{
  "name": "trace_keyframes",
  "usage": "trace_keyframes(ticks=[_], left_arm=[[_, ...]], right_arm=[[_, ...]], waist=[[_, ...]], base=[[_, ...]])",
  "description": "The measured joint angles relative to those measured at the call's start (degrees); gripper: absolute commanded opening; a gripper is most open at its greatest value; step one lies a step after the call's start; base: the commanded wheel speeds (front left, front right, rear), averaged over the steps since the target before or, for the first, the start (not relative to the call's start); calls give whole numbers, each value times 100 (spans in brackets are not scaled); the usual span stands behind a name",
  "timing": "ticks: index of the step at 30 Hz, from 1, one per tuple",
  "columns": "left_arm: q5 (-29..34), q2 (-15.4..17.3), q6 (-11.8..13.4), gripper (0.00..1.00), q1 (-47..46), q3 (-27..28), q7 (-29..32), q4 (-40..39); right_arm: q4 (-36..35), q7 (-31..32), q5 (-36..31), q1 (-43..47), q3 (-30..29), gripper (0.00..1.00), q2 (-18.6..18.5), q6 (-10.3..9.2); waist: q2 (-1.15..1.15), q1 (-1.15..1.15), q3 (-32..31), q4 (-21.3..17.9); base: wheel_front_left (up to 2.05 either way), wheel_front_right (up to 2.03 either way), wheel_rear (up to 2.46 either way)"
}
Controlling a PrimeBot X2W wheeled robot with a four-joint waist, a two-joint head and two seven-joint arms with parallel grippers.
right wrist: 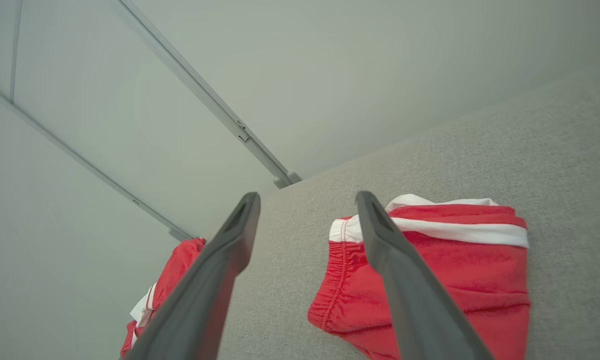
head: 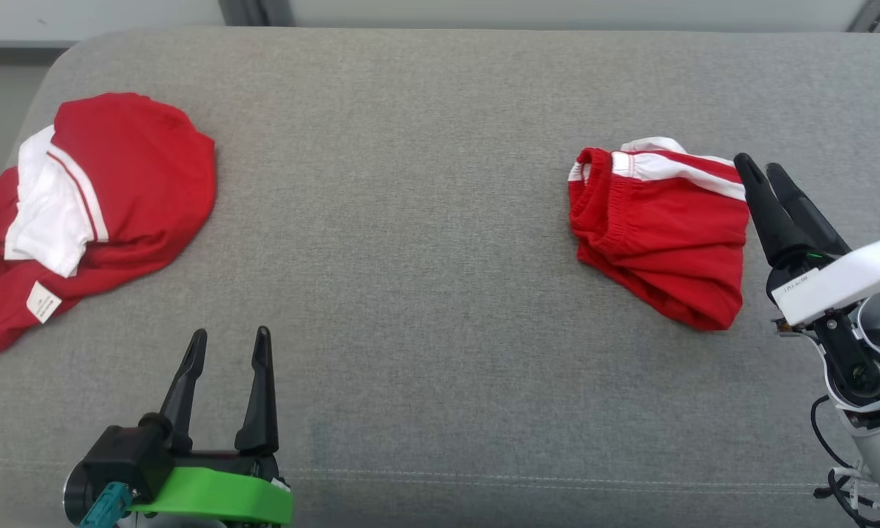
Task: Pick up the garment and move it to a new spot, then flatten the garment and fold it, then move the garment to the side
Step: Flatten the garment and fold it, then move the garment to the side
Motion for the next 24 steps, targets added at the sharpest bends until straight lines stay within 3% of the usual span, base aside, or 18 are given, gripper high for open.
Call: trace_keyframes(ticks=[10,17,24], left_arm=[[25,112,2,100,87,42,2,-51],[25,115,2,100,155,35,9,68],[24,113,3,100,389,34,10,140]], right_arm=[[-183,-1344,-1734,520,103,100,-207,-513],[31,-1329,-2387,1191,226,100,-194,-695],[204,-1329,-2775,1763,0,100,-83,-747]], waist=[[0,0,-159,-587],[0,0,-317,-880],[0,0,-538,-993]], base=[[0,0,0],[0,0,0],[0,0,0]])
